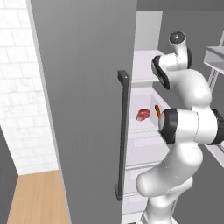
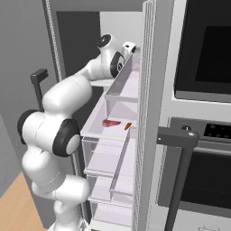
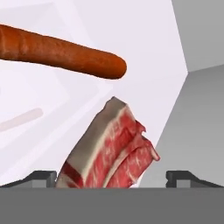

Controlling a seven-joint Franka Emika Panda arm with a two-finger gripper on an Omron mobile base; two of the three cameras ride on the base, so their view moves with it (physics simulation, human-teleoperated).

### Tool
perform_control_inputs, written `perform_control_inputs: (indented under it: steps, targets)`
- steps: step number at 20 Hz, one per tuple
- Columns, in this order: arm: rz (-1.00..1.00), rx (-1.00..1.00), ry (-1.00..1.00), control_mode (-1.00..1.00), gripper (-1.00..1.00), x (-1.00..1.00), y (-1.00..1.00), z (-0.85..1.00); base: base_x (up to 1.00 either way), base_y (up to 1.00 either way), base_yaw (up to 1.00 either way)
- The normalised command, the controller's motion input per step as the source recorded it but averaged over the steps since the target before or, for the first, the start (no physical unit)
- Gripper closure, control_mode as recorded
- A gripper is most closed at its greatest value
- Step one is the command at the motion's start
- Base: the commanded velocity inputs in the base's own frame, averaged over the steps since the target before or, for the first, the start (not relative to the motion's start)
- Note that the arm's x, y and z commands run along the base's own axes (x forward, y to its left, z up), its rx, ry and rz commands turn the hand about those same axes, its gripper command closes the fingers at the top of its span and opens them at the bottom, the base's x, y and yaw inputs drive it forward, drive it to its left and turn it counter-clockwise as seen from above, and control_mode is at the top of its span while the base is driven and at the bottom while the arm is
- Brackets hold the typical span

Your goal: Place one carrot and one steak in each tupperware on the nearby counter, to pack two identical lunches.

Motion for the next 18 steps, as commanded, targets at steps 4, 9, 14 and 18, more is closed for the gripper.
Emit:
perform_control_inputs:
  steps: [4, 9, 14, 18]
  targets:
    - [0.0, 0.0, 0.0, -1.0, -1.0, 0.36, -0.01, -0.39, 0.0, 0.0, 0.0]
    - [0.0, 0.0, 0.0, -1.0, 1.0, 0.33, 0.0, -0.4, 0.0, 0.0, 0.0]
    - [0.0, 0.0, 0.03, -1.0, 1.0, 0.29, 0.0, -0.39, 0.0, 0.0, 0.0]
    - [0.0, 0.0, 0.14, -1.0, 1.0, 0.03, 0.15, -0.34, 0.0, 0.0, 0.0]
